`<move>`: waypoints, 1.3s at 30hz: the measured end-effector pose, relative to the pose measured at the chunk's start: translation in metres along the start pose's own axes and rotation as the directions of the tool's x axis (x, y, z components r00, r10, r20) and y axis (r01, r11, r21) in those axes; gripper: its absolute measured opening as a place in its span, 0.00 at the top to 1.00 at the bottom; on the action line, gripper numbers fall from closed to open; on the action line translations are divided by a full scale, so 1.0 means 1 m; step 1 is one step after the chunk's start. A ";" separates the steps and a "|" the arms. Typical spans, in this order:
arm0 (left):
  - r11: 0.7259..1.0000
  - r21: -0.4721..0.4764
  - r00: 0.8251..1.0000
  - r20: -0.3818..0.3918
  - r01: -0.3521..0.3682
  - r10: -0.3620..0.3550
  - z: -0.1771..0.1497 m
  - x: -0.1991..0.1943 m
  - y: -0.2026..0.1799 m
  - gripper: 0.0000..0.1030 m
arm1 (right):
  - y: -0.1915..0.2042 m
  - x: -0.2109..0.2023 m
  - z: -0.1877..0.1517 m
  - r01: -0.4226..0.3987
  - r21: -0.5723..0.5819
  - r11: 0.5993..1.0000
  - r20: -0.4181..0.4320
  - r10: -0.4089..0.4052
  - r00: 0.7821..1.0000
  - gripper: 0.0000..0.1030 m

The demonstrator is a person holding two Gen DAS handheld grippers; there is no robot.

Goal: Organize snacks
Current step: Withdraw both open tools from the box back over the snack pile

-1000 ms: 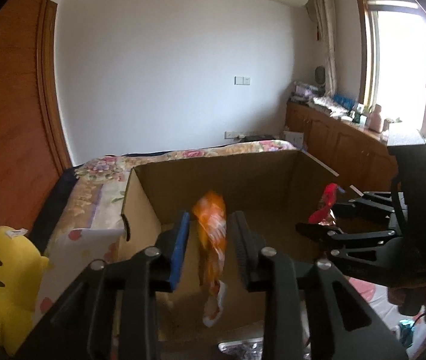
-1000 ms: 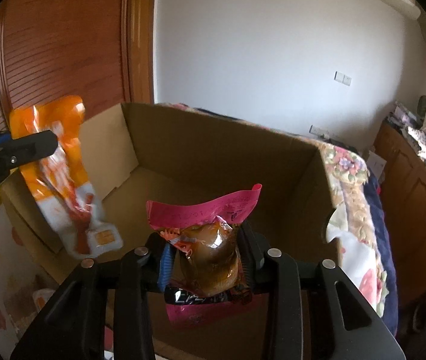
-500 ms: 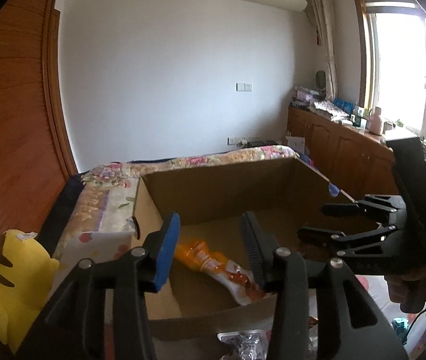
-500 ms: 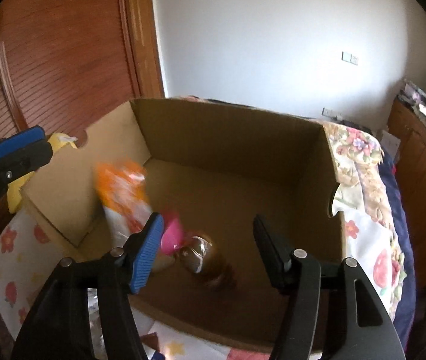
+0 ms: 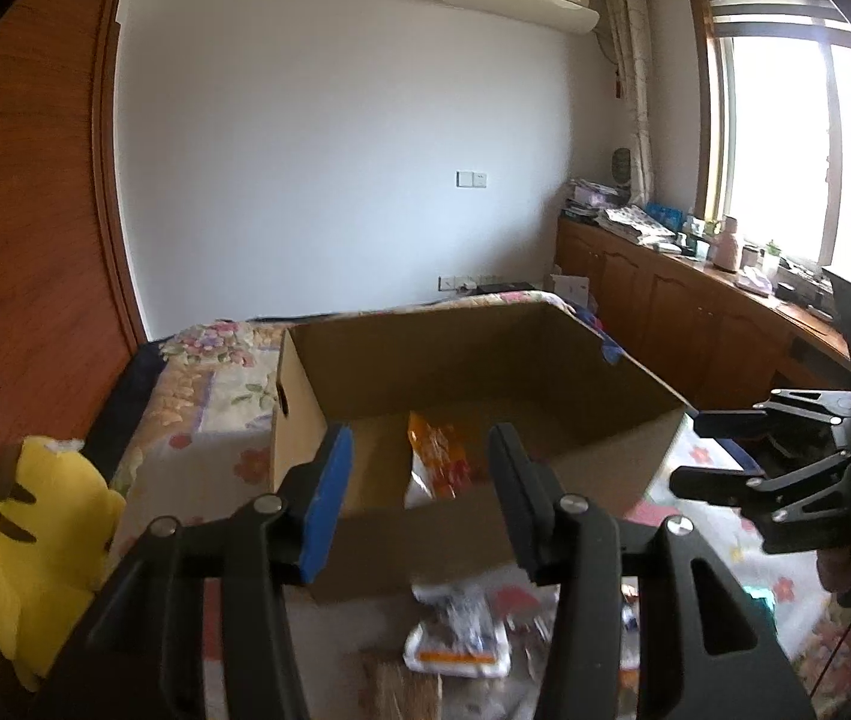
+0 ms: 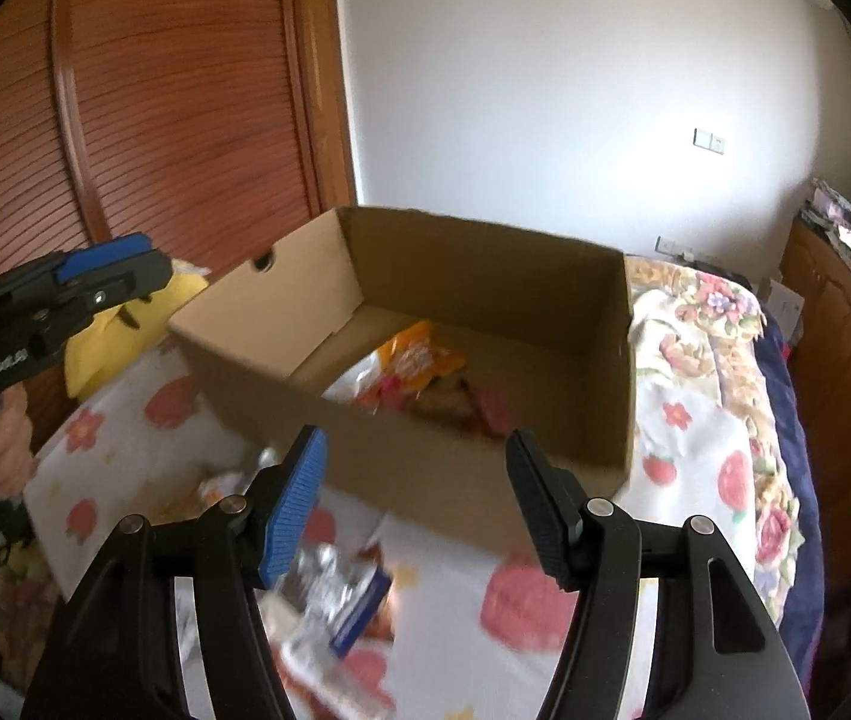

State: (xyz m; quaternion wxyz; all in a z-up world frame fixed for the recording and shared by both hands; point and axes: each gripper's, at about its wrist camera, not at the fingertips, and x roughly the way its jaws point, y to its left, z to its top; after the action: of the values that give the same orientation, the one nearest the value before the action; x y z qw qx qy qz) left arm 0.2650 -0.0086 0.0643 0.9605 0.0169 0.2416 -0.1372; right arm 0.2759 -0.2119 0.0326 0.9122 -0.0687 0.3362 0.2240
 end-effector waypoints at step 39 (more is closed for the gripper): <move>0.992 0.070 0.953 -0.293 0.100 -0.076 -0.153 -0.009 -0.049 0.54 | 0.047 0.027 -0.142 0.005 -0.166 0.986 -0.233 -0.044 0.971 0.28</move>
State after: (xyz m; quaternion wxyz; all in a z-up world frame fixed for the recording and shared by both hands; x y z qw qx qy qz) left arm 0.1734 -0.0380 -0.0647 0.9061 0.0665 0.3741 -0.1861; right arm 0.1897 -0.1997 -0.0921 0.8595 -0.1741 0.4218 0.2301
